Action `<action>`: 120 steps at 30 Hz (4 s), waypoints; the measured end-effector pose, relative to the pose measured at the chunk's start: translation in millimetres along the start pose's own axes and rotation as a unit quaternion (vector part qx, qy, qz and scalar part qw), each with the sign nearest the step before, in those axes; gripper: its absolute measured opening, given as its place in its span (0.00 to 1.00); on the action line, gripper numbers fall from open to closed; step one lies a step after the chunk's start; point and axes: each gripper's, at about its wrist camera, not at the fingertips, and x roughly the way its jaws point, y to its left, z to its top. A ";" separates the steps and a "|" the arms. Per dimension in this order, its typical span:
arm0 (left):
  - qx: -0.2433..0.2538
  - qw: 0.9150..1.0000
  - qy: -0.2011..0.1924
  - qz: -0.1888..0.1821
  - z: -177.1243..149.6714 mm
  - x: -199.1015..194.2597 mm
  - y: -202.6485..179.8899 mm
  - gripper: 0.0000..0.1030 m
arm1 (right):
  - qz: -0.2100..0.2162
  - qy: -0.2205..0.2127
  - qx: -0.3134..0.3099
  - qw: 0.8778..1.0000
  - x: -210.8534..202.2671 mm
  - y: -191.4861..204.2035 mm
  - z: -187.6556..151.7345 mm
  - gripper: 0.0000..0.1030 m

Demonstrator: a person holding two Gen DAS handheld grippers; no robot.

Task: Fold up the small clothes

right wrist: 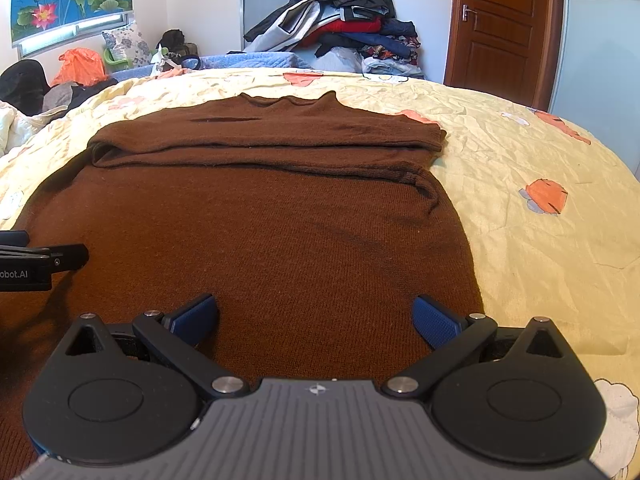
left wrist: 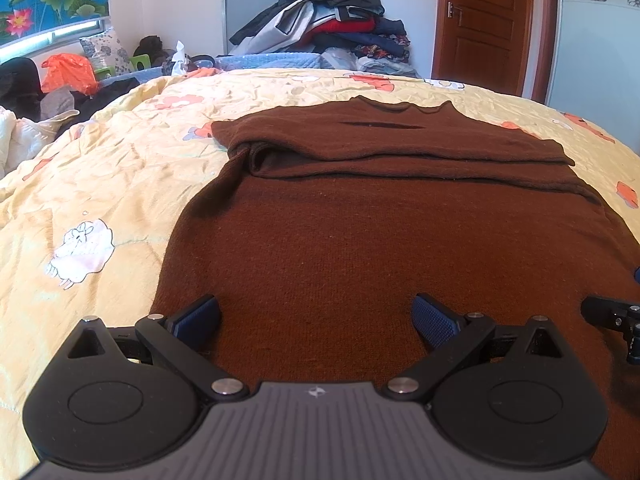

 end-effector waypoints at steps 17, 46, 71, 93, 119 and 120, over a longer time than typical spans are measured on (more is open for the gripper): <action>0.038 0.999 0.018 -0.032 -59.3 -77.1 8.9 1.00 | 0.007 0.027 -0.018 0.999 -68.9 -2.1 -47.7 1.00; -0.382 0.827 0.192 -0.364 -73.7 -60.4 152.0 1.00 | 0.269 0.201 0.319 0.886 -89.5 -120.6 -47.3 1.00; -0.226 0.900 0.170 -0.333 2.5 -61.4 135.7 0.05 | 0.336 0.162 0.322 0.870 -70.1 -123.4 -22.5 0.14; -0.270 0.953 0.007 -0.135 172.0 104.5 145.7 0.80 | 0.223 0.008 0.414 0.882 145.9 -182.1 126.9 0.93; -0.234 0.963 0.023 -0.132 111.5 50.3 94.3 0.14 | 0.233 0.024 0.356 0.905 79.9 -156.5 81.3 0.21; -0.228 0.963 0.023 -0.141 108.5 38.2 95.8 0.14 | 0.242 0.020 0.349 0.905 67.5 -155.2 76.6 0.21</action>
